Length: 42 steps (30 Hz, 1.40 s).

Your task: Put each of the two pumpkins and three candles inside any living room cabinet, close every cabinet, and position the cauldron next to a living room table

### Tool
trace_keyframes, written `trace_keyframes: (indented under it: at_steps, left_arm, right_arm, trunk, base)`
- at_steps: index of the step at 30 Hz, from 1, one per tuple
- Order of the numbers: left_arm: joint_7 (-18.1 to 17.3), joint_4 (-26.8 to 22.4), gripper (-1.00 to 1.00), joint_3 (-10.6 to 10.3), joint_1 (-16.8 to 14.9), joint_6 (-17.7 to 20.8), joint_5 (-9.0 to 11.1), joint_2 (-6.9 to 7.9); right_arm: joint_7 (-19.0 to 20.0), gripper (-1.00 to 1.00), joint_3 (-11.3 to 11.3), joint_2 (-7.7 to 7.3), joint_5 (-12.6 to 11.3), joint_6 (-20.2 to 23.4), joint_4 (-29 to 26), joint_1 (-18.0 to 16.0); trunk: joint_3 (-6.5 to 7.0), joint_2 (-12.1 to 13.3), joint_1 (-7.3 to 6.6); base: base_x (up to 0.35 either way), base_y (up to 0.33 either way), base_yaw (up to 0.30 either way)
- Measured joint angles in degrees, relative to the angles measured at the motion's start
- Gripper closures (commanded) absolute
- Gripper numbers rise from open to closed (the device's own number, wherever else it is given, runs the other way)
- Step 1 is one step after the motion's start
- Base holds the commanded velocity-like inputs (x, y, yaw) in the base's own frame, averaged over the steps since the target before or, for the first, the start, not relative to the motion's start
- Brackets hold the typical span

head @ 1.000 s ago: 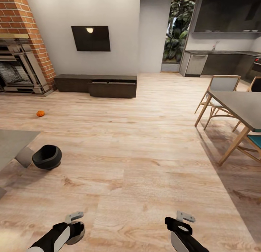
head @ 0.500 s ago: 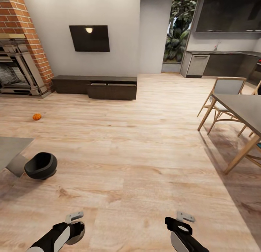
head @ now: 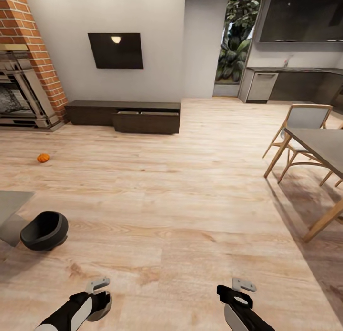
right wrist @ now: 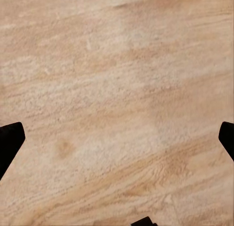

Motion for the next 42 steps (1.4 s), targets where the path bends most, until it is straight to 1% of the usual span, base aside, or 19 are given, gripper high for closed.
trace_keyframes:
  at_steps: [27, 42]
  left_arm:
    - [0.0, 0.0, 1.00, 0.0, 0.0, 0.0, 0.0, 0.02]
    - [0.0, 0.0, 1.00, 0.0, 0.0, -0.6, 0.1, 0.01]
  right_arm:
    - [0.0, -1.00, 0.0, 0.00, 0.0, 0.0, 0.1, 0.0]
    - [0.0, -1.00, 0.0, 0.00, 0.0, 0.0, 0.1, 0.0]
  trunk:
    - [0.00, 0.0, 0.00]
    - [0.00, 0.0, 0.00]
  base:
    - [0.321, 0.000, 0.000]
    - [0.321, 0.000, 0.000]
